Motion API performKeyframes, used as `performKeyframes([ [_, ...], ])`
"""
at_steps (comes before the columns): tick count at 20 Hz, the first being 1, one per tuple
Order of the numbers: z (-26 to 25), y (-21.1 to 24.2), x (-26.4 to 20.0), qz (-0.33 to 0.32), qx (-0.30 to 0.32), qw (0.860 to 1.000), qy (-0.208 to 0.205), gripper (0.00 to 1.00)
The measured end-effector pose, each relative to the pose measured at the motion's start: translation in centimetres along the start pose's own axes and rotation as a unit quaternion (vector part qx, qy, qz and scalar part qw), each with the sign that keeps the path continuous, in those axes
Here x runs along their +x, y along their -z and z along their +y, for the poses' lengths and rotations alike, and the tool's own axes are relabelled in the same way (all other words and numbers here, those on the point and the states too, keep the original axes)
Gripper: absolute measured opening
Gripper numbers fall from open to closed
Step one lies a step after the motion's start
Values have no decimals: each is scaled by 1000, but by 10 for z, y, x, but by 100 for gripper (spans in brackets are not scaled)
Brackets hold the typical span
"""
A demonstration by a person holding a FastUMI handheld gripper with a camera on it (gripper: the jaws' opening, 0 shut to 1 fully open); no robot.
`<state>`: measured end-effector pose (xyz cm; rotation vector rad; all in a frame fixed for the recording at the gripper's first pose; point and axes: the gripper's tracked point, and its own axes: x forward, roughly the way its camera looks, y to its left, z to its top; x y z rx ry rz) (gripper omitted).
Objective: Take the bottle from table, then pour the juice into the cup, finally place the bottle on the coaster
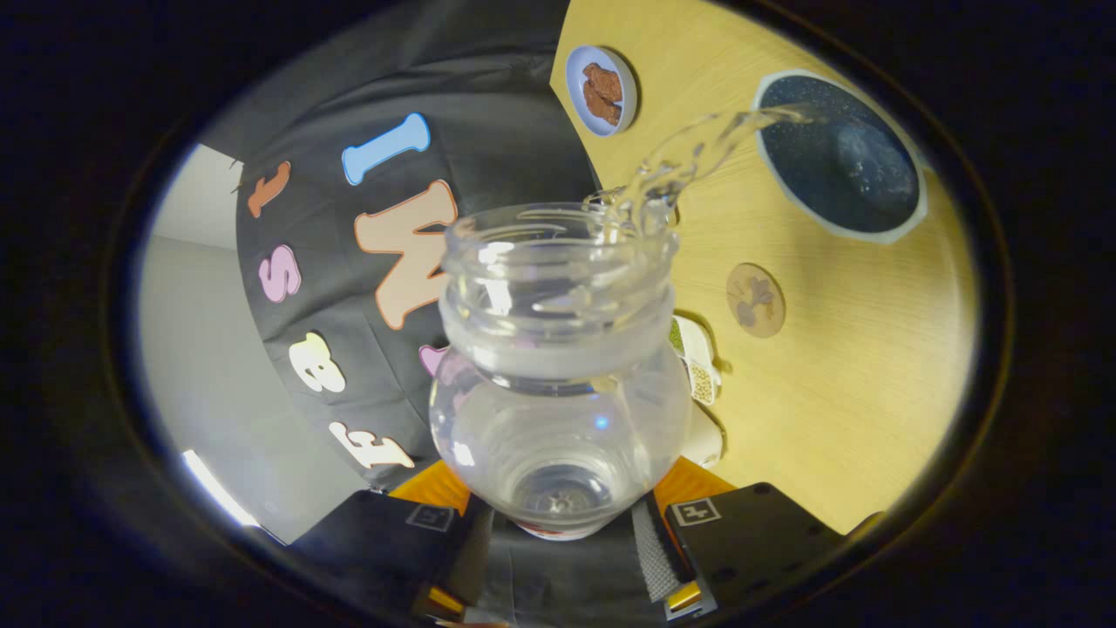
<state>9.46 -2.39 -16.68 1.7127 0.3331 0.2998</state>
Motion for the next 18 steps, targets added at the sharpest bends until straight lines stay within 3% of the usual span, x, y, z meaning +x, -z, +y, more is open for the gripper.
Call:
performKeyframes([
  [18,26,1,3,-7,30,999,-25,74],
])
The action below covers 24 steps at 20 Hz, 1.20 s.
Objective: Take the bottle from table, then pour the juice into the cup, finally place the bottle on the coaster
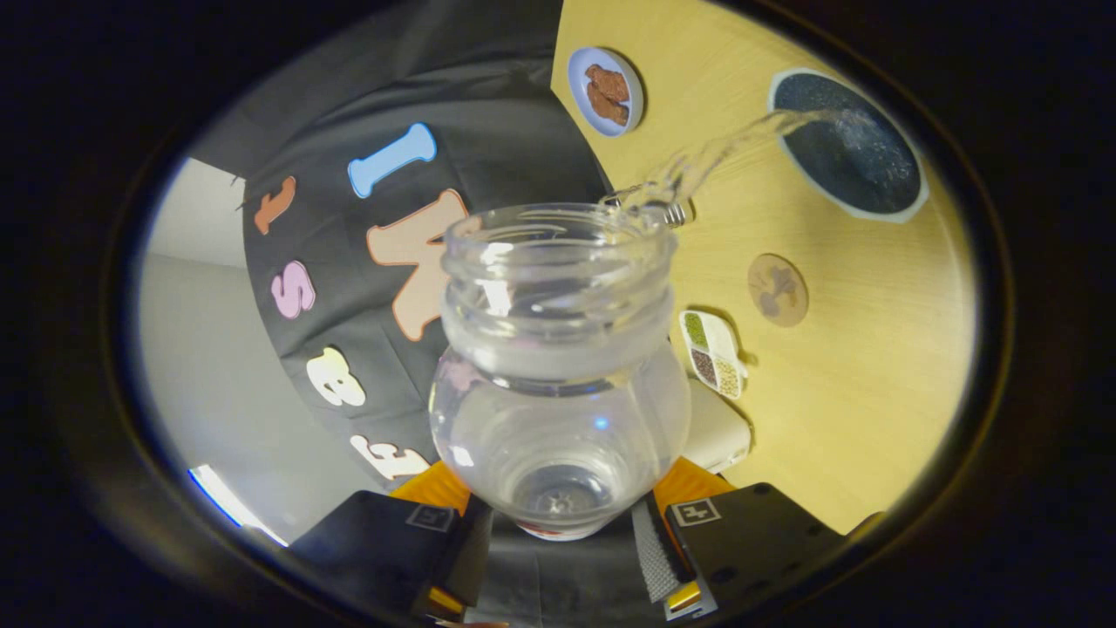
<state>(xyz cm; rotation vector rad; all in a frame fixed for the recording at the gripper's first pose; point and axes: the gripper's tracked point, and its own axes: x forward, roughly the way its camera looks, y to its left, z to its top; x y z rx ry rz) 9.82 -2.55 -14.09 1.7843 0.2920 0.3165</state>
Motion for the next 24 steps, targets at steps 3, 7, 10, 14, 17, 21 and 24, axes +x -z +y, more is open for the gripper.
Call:
performKeyframes([
  [3,1,-1,1,-4,7,1000,-2,74],
  [7,2,-4,5,-12,23,1000,-5,74],
  [10,3,-7,10,-19,38,999,-6,74],
  [14,9,-13,9,-28,58,998,-9,74],
  [17,12,-17,10,-33,68,997,-11,74],
  [21,15,-19,8,-41,89,995,-18,74],
  [24,18,-20,9,-45,102,994,-21,74],
])
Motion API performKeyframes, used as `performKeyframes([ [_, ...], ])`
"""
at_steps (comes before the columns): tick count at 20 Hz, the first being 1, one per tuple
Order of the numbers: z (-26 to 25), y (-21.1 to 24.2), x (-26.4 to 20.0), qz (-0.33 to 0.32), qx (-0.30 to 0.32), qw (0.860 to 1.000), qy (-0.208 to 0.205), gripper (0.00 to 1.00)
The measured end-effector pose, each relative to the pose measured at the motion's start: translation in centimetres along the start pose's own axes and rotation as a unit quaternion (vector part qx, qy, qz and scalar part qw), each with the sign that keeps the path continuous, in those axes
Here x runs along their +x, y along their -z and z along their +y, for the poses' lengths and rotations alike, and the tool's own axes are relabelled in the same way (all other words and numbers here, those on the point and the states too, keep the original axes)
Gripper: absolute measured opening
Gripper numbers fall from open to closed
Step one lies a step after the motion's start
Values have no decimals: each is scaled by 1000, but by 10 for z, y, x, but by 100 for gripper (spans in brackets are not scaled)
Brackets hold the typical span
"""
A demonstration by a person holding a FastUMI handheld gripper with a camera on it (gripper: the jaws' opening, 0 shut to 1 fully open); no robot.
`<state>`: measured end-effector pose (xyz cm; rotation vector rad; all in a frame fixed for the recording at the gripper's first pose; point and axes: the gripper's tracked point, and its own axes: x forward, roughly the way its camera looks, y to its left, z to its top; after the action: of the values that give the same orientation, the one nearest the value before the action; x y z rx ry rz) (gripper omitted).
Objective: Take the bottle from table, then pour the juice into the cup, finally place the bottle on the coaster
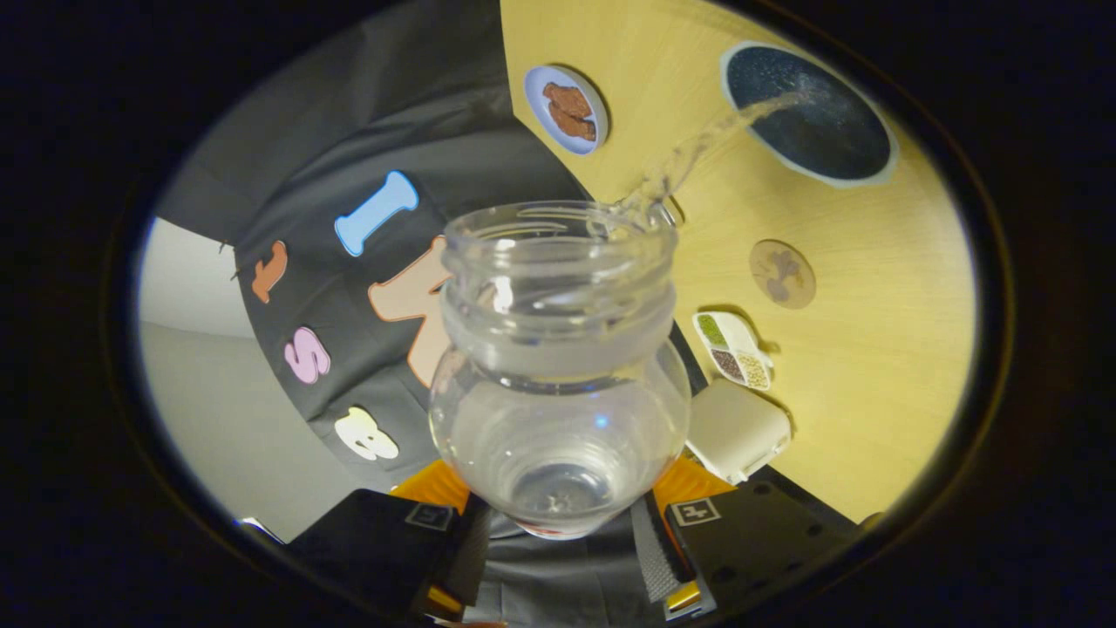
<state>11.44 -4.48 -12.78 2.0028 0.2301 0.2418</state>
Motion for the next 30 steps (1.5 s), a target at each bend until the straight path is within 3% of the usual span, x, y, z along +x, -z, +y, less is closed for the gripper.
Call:
performKeyframes([
  [15,12,-2,3,1,82,997,-12,74],
  [30,40,-16,2,-10,157,985,-66,74],
])
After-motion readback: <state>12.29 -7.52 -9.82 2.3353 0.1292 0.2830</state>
